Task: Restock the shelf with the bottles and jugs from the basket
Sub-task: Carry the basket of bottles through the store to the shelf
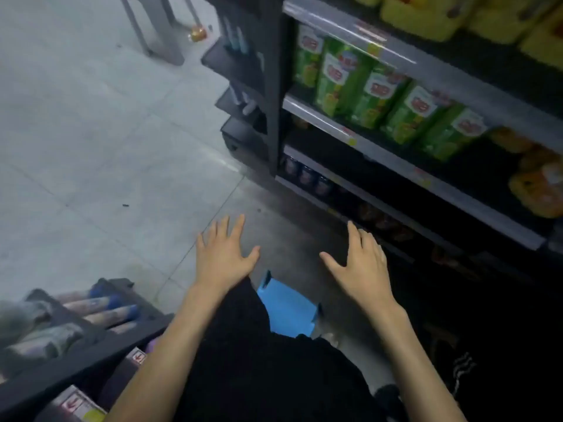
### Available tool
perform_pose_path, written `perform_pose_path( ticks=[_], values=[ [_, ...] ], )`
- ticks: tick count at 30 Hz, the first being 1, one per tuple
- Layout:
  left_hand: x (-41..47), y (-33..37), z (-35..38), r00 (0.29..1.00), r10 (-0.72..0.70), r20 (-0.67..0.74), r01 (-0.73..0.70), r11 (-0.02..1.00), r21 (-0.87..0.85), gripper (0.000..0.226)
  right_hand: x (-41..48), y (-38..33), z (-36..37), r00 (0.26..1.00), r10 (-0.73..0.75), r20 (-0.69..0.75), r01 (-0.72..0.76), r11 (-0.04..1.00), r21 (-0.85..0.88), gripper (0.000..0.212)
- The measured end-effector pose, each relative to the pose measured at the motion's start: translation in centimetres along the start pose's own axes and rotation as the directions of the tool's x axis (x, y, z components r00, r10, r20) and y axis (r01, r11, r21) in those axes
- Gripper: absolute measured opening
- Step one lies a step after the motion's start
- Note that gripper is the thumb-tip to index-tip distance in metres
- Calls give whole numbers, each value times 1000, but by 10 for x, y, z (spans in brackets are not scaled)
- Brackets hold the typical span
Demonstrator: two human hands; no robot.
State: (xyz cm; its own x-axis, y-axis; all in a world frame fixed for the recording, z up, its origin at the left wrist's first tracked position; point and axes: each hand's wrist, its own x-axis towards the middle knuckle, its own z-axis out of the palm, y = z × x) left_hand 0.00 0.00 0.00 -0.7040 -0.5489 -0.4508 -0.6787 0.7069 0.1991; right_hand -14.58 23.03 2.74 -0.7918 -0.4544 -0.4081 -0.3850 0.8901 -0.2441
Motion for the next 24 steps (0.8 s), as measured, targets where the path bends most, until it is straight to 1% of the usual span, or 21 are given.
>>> perform_pose_path(
  ticks=[2,4,5,8,12,15,18,21,24],
  values=[
    [28,-37,-20,997,-68,-45,65,995,-76,85,28,-45,-3,997,-74,10,74,997,-31,93],
    [58,-69,-40,991,-83,-106,71,991,-109,85,60,-94,-13,987,-155,38,158,983,-89,93],
    [70,-86,-48,990,-90,-110,77,990,-118,85,80,-121,-15,979,-194,63,202,970,-138,93],
    [91,-139,-76,988,-110,-108,93,984,-154,86,128,-208,-15,933,-332,137,357,896,-262,93],
    [110,-211,-115,983,-137,-121,117,981,-157,89,169,-316,-8,859,-485,166,513,811,-281,88],
    [119,-262,-137,975,-177,-137,155,975,-159,90,188,-375,-1,823,-533,198,569,772,-285,87],
    [123,-303,-154,947,-277,-162,245,950,-195,90,205,-420,7,779,-576,247,626,723,-291,88],
    [123,-332,-164,893,-416,-174,353,884,-306,87,227,-458,12,736,-610,293,677,679,-285,87],
    [132,-351,-172,832,-535,-149,442,800,-406,83,257,-494,13,717,-627,302,696,665,-270,86]
  ],
)
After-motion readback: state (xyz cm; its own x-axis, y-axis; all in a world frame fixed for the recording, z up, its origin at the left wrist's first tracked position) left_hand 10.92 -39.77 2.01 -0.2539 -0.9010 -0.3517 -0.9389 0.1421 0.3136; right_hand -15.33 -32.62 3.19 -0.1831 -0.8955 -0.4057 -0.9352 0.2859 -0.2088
